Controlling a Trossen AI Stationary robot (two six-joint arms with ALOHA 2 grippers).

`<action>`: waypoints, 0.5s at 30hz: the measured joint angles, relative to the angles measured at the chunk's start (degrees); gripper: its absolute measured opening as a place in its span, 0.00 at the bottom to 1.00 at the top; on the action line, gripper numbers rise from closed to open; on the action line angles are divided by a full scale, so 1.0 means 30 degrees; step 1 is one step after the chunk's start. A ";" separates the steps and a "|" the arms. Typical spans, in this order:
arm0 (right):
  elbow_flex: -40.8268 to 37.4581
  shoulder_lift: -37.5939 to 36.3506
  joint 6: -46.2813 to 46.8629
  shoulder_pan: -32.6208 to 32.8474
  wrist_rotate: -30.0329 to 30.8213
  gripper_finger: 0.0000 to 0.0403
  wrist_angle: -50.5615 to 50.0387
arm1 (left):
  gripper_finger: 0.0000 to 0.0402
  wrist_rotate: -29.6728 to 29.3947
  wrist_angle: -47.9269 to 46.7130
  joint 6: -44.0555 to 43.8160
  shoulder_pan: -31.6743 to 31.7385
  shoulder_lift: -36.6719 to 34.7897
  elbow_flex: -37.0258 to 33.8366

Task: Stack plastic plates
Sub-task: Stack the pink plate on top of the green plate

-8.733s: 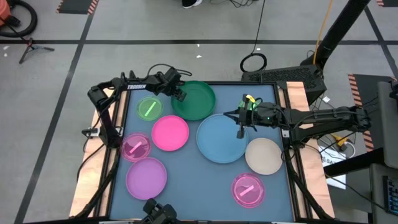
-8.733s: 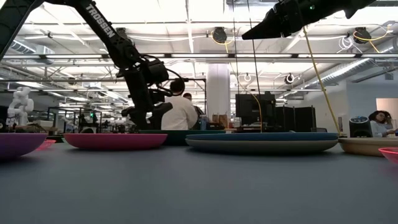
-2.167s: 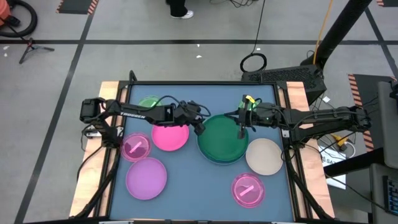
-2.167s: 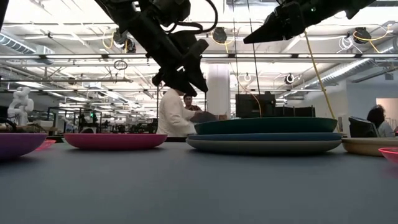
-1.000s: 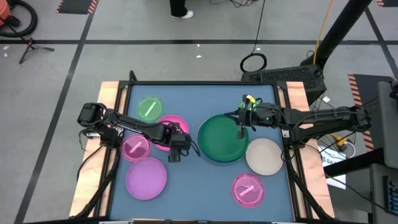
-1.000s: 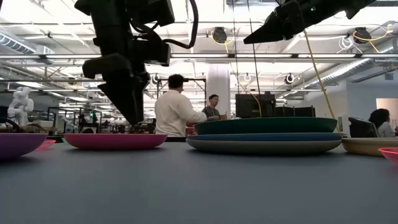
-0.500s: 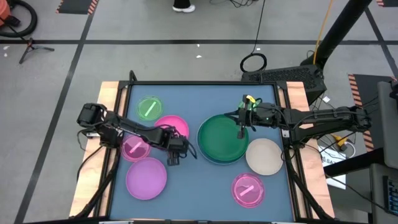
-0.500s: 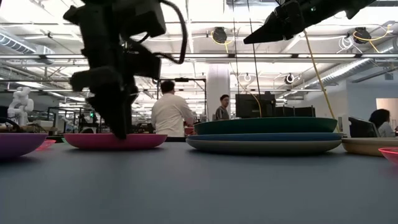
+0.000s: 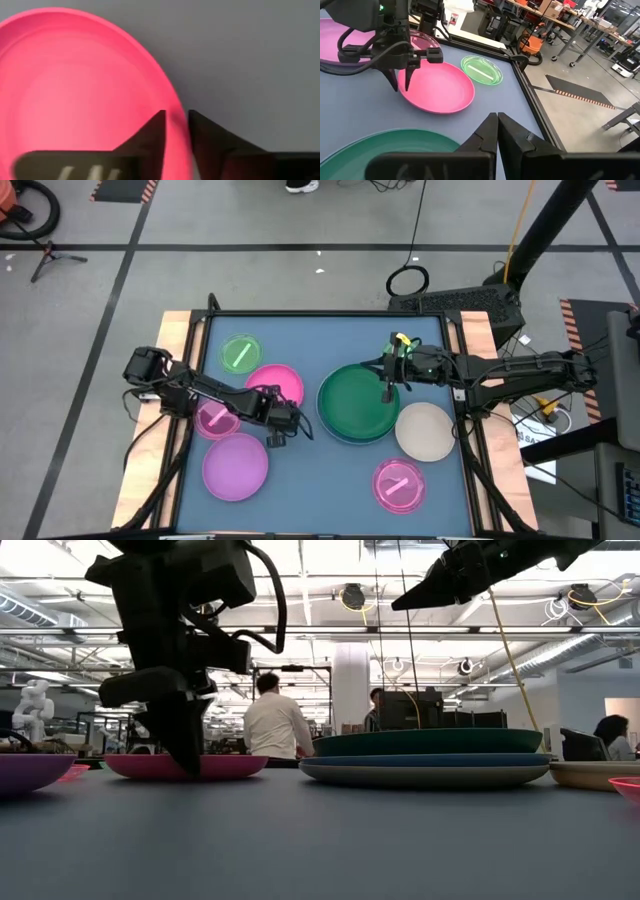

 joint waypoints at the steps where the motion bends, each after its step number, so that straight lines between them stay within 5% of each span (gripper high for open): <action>1: 0.0000 -0.0002 0.0000 0.0000 0.0000 0.02 0.0000 | 0.16 -0.0003 0.0000 -0.0003 -0.0021 0.0000 0.0000; 5: 0.0000 0.0000 0.0000 0.0000 0.0000 0.02 0.0000 | 0.03 -0.0277 0.0038 0.0076 -0.0023 -0.0022 0.0021; 15: 0.0000 -0.0007 0.0000 0.0000 -0.0007 0.02 -0.0007 | 0.03 -0.0913 -0.2861 0.0533 -0.0174 -0.0022 0.1614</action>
